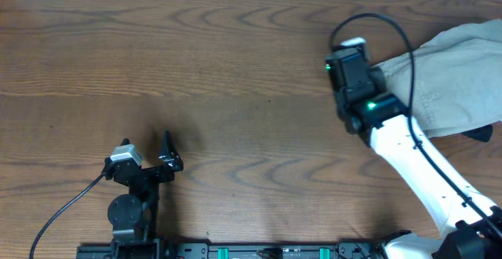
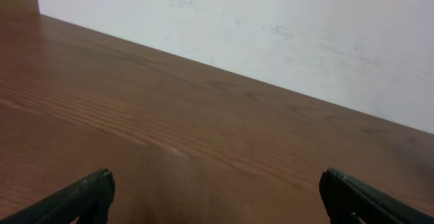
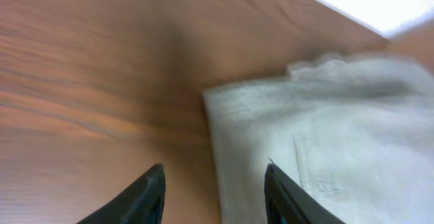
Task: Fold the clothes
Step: 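Grasp the trousers' edge with the right gripper and lift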
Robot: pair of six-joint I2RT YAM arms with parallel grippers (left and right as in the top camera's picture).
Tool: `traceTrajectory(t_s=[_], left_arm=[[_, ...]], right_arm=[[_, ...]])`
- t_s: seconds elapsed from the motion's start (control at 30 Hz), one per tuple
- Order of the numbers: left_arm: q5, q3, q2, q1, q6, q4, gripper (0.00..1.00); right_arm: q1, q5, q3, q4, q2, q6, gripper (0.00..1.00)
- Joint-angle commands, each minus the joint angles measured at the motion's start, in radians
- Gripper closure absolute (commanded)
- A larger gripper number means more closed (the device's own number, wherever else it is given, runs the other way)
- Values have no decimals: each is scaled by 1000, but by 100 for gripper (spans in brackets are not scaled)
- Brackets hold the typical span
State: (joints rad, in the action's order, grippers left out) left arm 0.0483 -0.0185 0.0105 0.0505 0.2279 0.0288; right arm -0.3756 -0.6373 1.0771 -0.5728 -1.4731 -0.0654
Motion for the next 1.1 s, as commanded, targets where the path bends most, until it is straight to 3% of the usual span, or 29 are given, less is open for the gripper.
traceTrajectory(t_s=[0.0,0.17,0.27,0.43,0.63,0.9,1.07], left_arm=[[-15,14,-5,0,-10,39,2],[-15,14,-5,0,-10,39,2],[-15,14,-5,0,-10,39,2],[-15,14,-5,0,-10,39,2],[-15,14,-5,0,-10,39,2],[-15,14,-5,0,-10,39,2],[-15,14,-5,0,-10,39,2]], right_arm=[[91,-65,2,-92,9,-245,50],[265,44,1,-282,9,-579,45],[378,200,-3,-341,9,-702,42],[521,434,-47,-321,9,-736,40],[601,462,-153,-228,9,-749,36],[671,462,-338,76,9,-710,9],[687,463,-402,225,9,-647,3]])
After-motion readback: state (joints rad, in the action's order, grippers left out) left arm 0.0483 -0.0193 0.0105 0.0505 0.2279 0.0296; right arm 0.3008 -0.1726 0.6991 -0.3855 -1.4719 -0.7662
